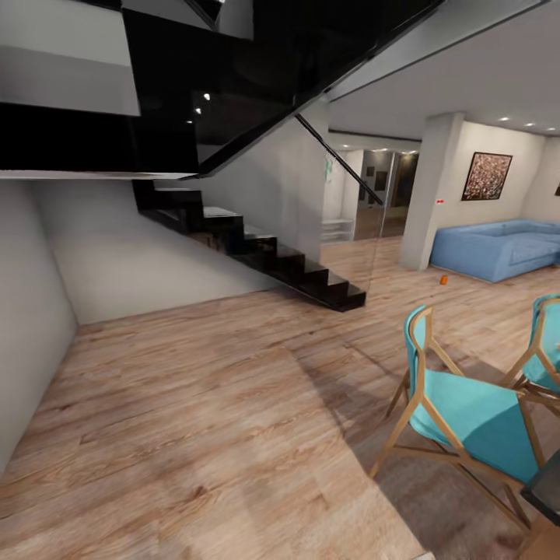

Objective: Put the three can of soda from the living room inside the tash can in the kitchen.

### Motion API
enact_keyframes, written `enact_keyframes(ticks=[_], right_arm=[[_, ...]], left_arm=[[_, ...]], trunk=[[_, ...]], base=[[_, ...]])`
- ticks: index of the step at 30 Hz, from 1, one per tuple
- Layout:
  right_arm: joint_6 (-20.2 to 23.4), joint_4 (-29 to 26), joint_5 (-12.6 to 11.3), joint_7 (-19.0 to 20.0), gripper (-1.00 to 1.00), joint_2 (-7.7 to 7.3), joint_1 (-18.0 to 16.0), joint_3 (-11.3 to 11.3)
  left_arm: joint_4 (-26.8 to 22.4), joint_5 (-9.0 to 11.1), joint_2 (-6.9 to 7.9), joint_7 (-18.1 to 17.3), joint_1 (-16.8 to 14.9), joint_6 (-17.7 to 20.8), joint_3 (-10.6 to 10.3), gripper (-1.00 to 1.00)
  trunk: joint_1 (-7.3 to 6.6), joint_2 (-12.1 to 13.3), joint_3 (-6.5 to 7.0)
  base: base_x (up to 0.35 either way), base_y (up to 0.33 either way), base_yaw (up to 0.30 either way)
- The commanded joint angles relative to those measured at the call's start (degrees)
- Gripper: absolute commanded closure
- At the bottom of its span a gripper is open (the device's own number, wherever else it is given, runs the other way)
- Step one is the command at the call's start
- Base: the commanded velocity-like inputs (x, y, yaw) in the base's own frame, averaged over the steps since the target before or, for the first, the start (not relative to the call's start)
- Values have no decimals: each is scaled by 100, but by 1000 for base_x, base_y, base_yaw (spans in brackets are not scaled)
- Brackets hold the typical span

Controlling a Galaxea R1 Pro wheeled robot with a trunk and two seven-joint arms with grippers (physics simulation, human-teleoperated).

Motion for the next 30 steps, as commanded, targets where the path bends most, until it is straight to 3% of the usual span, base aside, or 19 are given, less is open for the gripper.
enact_keyframes(ticks=[1,30], right_arm=[[0,0,-1,0,-100,0,0,0],[0,0,0,0,-100,0,0,0]], left_arm=[[0,0,0,-1,0,0,1,-100],[-1,0,0,-2,0,0,-2,-100]], trunk=[[0,0,0],[0,0,0]], base=[[0,0,-260],[0,0,-264]])
